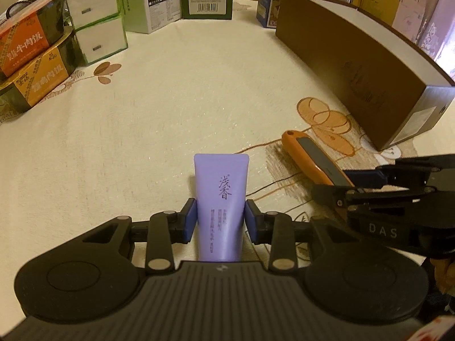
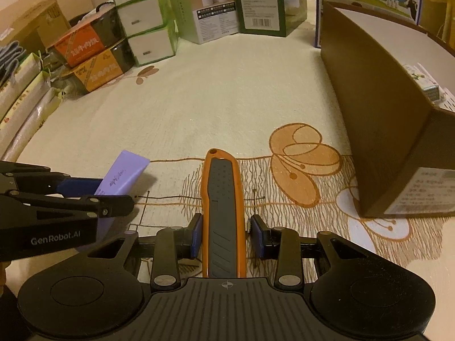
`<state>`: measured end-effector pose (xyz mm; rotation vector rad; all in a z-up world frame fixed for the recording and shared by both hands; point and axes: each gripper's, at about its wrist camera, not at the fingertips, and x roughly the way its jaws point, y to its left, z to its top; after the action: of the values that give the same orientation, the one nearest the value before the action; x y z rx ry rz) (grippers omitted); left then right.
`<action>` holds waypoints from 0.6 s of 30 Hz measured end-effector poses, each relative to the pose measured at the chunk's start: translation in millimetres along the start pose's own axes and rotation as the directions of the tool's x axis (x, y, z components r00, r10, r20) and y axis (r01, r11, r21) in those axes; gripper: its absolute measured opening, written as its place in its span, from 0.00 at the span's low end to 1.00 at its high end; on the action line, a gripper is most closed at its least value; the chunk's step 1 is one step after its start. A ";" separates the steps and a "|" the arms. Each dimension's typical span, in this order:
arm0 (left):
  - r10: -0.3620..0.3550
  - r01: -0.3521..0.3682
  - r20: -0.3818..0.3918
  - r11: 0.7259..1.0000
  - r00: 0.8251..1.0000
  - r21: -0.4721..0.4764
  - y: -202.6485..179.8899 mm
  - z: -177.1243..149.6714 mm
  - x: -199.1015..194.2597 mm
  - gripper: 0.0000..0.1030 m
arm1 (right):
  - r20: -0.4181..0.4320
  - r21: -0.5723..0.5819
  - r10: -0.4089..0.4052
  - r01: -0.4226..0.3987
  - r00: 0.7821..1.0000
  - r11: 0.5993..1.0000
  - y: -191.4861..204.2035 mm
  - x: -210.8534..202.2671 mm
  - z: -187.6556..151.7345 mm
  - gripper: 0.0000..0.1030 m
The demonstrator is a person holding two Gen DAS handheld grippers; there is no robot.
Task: Organize rigid objects
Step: 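Lift the purple tube and orange knife and carry both toward the shoebox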
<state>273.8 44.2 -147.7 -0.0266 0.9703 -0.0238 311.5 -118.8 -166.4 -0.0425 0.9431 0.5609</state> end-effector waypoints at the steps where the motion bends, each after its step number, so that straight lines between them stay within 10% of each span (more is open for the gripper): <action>1: -0.002 0.002 0.005 1.000 1.000 0.000 -0.9 0.9 -2.3 0.30 | 0.002 0.003 0.003 -0.003 1.000 1.000 -0.4 -2.3 0.1 0.31; 18: -0.023 0.021 0.147 1.000 0.989 0.015 -21.4 28.3 -53.6 0.30 | 0.147 0.049 0.030 -0.038 0.989 0.998 -6.8 -69.0 21.2 0.31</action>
<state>266.7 24.9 -86.8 -0.0258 0.8219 -0.0480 299.2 -149.0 -101.6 0.0607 0.8165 0.5630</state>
